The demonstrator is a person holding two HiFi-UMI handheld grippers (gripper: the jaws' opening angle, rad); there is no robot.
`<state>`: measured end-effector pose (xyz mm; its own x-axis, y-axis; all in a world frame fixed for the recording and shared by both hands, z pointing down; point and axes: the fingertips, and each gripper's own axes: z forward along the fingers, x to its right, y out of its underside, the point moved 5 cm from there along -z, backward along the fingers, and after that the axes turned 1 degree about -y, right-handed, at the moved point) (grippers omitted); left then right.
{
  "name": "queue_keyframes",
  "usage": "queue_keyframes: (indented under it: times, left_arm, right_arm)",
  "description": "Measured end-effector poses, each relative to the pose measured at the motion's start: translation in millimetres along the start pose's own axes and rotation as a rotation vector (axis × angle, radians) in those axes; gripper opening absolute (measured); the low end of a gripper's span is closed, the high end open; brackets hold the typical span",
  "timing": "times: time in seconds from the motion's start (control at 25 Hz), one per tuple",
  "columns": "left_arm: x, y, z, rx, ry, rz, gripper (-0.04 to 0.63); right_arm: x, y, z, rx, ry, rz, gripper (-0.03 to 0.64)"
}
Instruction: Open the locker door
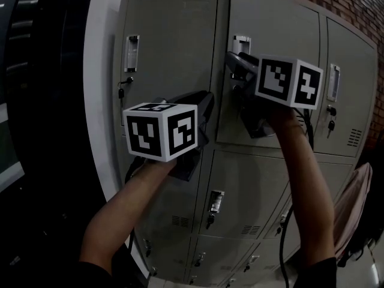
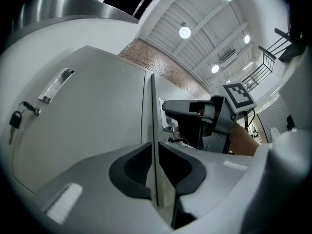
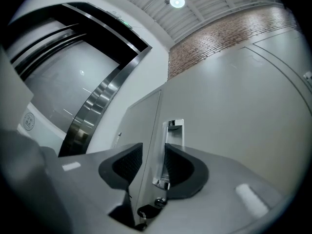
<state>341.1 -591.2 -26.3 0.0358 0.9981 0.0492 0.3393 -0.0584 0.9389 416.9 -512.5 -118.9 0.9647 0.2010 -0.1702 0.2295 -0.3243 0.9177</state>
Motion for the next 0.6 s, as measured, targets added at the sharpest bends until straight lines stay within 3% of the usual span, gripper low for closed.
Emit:
queue_keyframes:
  times: [0.28,0.6]
  left_arm:
    - [17.5,-2.2,-8.2,0.011,-0.016,-0.001,0.011]
    - [62.0,-11.8,-28.3,0.026,-0.078,0.010,0.011]
  right_arm:
    - [-18.5,-9.7,-23.0,0.031,-0.006,-0.062,0.133]
    - [-30.0,-22.0,-57.4,0.033,-0.077,-0.033,0.123]
